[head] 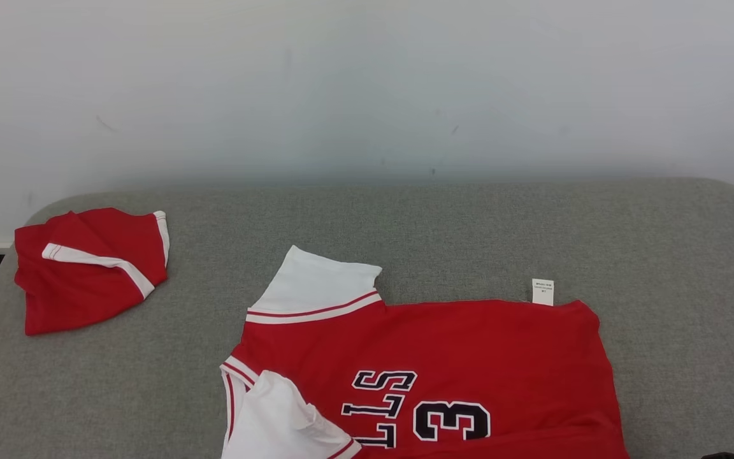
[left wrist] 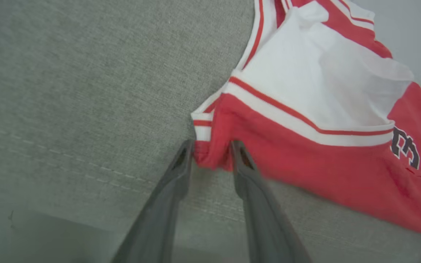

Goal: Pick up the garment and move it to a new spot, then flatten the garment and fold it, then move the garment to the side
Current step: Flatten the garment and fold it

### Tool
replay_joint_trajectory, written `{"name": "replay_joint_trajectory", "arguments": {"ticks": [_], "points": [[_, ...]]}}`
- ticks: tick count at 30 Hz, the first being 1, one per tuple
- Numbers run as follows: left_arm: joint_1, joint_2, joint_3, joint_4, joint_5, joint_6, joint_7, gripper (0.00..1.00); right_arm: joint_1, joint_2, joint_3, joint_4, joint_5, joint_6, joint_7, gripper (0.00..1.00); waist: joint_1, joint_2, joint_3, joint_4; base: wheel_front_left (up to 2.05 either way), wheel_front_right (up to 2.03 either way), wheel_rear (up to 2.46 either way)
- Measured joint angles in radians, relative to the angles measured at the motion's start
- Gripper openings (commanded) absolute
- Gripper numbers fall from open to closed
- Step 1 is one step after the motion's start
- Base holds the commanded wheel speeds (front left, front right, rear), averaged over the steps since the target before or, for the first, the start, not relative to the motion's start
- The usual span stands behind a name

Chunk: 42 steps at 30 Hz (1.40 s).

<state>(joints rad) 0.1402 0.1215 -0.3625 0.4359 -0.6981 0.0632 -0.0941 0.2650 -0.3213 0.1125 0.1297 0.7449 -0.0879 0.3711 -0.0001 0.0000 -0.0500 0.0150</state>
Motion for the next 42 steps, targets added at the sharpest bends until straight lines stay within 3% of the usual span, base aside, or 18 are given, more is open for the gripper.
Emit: {"name": "replay_joint_trajectory", "arguments": {"ticks": [10,14,18,23,31,42], "points": [[-0.002,0.06,0.073,-0.064,0.004,0.035,0.008,1.0,0.002,-0.054,-0.058,-0.085,-0.074,-0.028,0.006,1.0,0.0,0.0,0.005,0.002,0.0,0.0,0.0],[-0.056,0.084,0.096,-0.112,0.03,0.043,-0.003,1.0,-0.09,-0.058,-0.1,-0.138,-0.096,-0.036,-0.016,1.0,0.0,0.0,0.006,0.003,0.0,0.0,0.0],[-0.178,0.099,0.075,-0.156,0.072,0.044,0.02,1.0,-0.2,-0.061,-0.076,-0.16,-0.115,-0.036,0.007,1.0,0.0,0.0,0.015,0.005,0.0,0.0,0.0],[-0.347,0.09,0.026,-0.153,0.111,0.045,0.105,1.0,-0.336,-0.06,0.007,-0.121,-0.146,-0.036,0.093,1.0,0.0001,0.0,0.043,0.008,0.0,0.0,0.0],[-0.665,0.008,-0.043,-0.066,0.197,0.06,0.273,1.0,-0.566,-0.031,0.085,-0.005,-0.192,-0.037,0.225,1.0,0.0003,0.0001,0.123,0.014,0.0,0.0,0.0],[-0.833,0.008,-0.026,0.076,0.267,0.06,0.442,1.0,-0.758,0.047,0.102,0.134,-0.251,-0.037,0.317,1.0,0.0003,0.0002,0.254,-0.015,0.0,0.0,0.0]]}}
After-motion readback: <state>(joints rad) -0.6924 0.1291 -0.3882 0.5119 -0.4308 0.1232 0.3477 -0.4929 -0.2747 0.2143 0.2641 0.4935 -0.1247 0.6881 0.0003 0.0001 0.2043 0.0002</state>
